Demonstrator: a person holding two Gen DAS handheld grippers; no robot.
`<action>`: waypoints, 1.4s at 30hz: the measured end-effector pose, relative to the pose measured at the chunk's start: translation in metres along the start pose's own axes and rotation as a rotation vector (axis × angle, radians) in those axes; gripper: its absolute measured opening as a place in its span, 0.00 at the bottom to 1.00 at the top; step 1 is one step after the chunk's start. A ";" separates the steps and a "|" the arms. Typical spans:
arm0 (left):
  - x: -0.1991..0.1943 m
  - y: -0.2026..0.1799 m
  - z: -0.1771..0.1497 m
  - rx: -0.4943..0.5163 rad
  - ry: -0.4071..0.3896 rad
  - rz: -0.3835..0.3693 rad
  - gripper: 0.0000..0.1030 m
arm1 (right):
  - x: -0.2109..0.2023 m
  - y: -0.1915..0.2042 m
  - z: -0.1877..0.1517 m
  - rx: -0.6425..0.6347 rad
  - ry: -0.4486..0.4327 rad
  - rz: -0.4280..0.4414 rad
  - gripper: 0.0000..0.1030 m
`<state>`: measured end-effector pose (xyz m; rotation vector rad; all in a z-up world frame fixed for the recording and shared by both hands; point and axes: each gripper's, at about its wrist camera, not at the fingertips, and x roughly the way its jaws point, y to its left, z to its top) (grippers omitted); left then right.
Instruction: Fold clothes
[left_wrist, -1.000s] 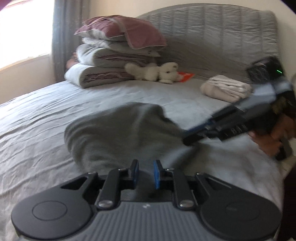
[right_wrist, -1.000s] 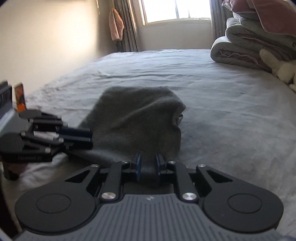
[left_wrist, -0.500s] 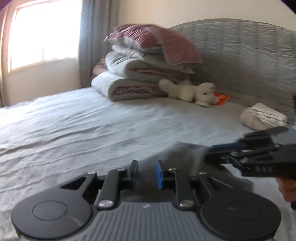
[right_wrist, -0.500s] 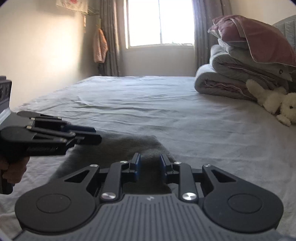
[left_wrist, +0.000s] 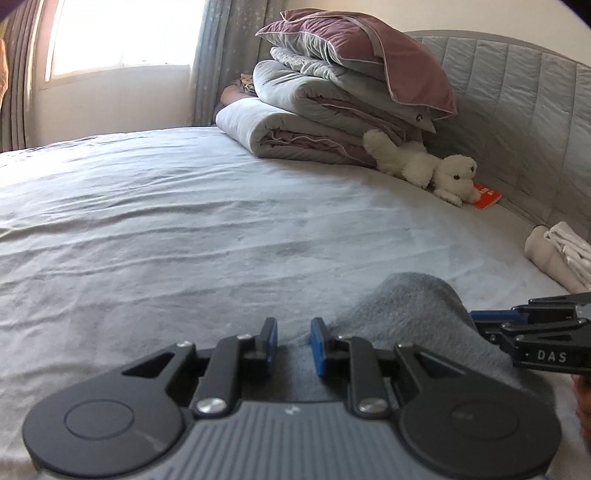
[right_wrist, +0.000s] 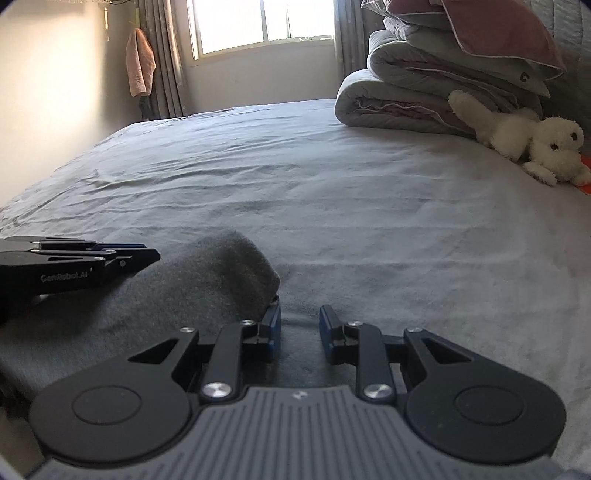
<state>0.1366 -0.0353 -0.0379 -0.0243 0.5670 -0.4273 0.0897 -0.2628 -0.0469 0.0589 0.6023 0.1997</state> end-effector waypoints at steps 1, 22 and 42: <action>-0.006 0.001 0.002 -0.012 -0.009 0.001 0.23 | -0.002 0.000 0.002 0.007 -0.008 0.005 0.27; -0.051 0.024 -0.015 -0.167 -0.057 0.095 0.38 | -0.014 -0.018 0.018 0.151 -0.042 0.023 0.34; -0.057 0.037 -0.045 -0.520 0.080 -0.093 0.49 | 0.003 -0.020 0.015 0.379 0.032 0.001 0.41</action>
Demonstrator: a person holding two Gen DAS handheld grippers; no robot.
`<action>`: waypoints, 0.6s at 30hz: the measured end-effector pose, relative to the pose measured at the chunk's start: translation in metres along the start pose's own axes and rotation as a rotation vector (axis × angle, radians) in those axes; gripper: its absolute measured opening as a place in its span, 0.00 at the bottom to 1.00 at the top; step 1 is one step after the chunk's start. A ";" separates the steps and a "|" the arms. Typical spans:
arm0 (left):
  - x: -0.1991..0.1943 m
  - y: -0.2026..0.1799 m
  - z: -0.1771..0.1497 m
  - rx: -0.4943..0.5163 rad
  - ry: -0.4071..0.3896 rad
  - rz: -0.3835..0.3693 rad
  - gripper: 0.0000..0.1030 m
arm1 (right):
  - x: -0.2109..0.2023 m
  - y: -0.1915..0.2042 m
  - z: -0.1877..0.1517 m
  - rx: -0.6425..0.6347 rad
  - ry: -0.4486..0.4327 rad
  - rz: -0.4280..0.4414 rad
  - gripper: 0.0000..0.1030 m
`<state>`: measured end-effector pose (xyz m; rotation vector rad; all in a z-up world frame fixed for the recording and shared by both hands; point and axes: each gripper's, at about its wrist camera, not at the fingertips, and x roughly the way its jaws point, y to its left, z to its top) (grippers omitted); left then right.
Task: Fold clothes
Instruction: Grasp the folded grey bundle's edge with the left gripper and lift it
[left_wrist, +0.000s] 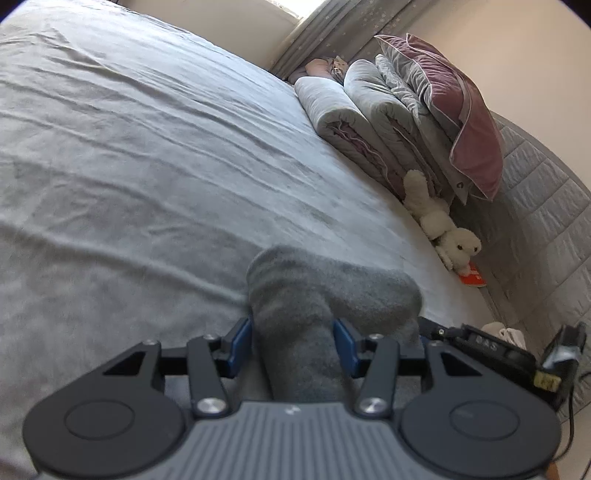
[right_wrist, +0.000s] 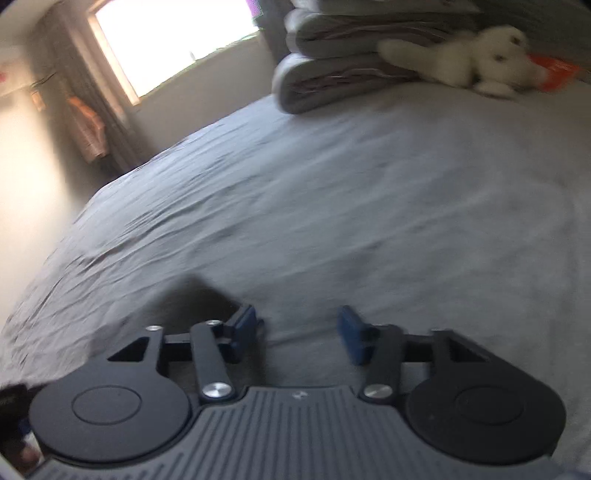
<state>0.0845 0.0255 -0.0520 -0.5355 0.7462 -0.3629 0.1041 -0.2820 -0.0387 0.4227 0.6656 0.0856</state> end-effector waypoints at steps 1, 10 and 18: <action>-0.003 -0.001 -0.001 0.005 0.001 -0.002 0.49 | -0.004 0.000 0.001 0.004 -0.004 0.005 0.43; -0.023 -0.019 -0.029 0.133 0.052 -0.019 0.47 | -0.019 0.008 0.007 -0.027 -0.037 0.113 0.47; -0.048 -0.030 -0.045 0.315 0.129 -0.026 0.47 | -0.028 0.001 0.009 -0.024 -0.066 0.111 0.48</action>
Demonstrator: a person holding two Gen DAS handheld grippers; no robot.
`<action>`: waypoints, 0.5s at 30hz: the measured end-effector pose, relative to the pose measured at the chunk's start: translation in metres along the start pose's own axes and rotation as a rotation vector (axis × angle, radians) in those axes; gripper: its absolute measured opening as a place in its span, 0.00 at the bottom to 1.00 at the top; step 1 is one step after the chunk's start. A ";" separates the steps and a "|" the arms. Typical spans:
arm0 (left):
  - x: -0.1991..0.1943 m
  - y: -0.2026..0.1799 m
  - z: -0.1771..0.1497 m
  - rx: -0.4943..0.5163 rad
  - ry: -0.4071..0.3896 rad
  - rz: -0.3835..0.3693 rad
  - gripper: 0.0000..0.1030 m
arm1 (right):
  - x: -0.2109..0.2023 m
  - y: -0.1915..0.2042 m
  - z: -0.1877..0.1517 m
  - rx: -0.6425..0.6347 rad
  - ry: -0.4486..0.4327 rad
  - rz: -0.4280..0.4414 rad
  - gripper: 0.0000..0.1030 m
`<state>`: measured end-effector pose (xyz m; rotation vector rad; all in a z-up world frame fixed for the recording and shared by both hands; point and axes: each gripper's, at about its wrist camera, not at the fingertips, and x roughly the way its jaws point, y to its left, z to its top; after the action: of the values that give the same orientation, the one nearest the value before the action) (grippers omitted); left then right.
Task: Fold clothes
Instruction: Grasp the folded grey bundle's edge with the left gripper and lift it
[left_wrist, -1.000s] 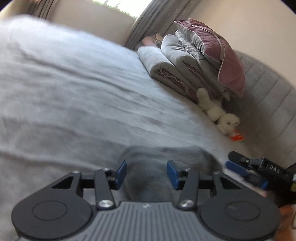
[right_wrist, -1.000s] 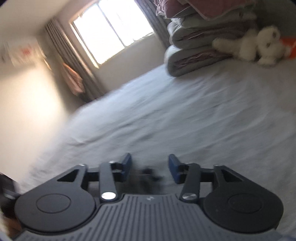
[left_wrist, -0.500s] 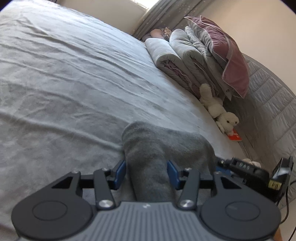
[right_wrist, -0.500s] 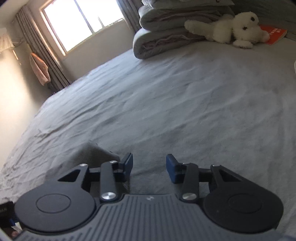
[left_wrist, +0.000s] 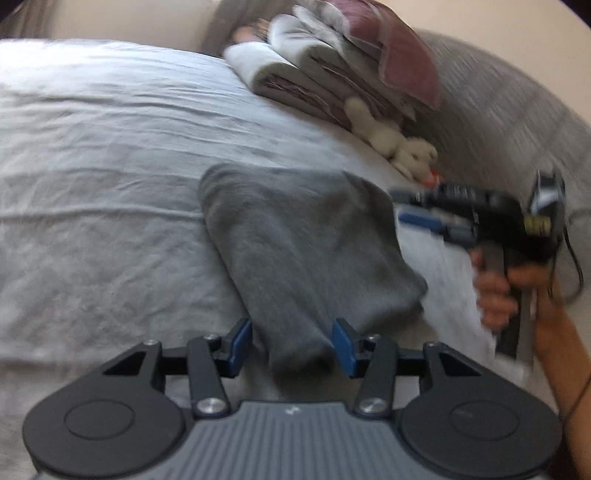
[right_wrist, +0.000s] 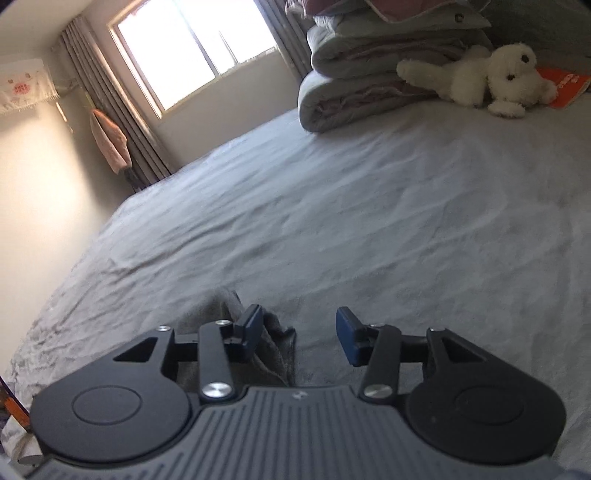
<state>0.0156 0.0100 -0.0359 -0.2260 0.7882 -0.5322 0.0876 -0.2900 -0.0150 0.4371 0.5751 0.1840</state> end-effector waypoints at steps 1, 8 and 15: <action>-0.005 -0.002 0.002 0.022 -0.008 0.002 0.47 | -0.004 0.000 0.001 -0.001 -0.016 0.009 0.49; -0.005 0.000 0.030 -0.024 -0.123 0.041 0.48 | -0.014 0.015 0.002 -0.030 -0.099 0.133 0.49; 0.026 0.016 0.039 -0.136 -0.110 0.077 0.47 | 0.001 0.036 -0.006 -0.134 -0.039 0.185 0.49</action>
<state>0.0647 0.0096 -0.0317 -0.3462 0.7233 -0.3901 0.0832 -0.2557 -0.0033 0.3628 0.4802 0.3882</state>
